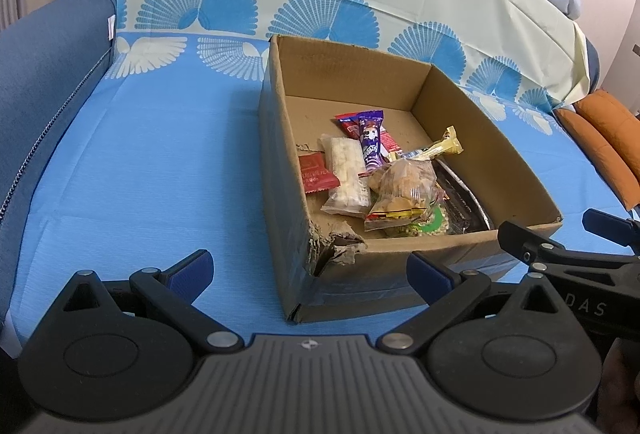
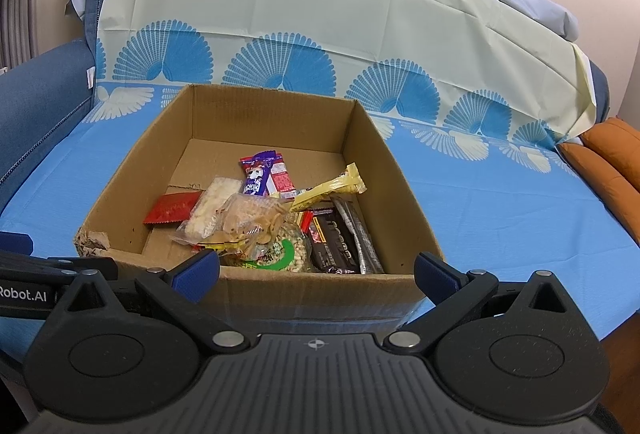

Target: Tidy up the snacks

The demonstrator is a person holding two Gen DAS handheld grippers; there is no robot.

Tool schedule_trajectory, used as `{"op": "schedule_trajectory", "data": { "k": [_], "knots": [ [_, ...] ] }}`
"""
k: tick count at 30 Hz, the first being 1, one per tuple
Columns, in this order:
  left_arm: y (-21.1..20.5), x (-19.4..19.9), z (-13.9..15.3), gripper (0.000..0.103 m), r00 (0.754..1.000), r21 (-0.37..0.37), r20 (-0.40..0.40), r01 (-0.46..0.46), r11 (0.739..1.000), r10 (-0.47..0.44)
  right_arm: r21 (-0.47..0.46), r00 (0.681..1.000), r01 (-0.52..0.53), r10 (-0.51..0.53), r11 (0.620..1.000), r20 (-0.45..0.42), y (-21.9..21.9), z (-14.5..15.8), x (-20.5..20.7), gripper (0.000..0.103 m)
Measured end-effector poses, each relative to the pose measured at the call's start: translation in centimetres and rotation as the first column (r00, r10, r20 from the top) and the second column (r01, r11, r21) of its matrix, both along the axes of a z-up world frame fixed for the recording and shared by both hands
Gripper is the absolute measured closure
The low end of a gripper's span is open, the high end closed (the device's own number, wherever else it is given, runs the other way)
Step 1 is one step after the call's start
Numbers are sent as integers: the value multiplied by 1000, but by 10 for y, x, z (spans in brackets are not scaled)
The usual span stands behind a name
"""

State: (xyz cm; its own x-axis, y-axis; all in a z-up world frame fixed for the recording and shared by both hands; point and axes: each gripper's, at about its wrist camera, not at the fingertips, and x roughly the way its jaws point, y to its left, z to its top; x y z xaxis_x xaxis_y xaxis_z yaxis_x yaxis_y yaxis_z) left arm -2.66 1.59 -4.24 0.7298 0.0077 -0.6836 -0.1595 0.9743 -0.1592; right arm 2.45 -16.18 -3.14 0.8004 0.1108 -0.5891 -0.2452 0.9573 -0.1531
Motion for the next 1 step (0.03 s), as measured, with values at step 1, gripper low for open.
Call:
{"op": "schedule_trajectory", "data": {
  "k": [1],
  "knots": [
    [0,0,0,0,1000,-1,-1,0,1000,0,0,1000,0,0,1000,0,0,0,0,1]
  ]
}}
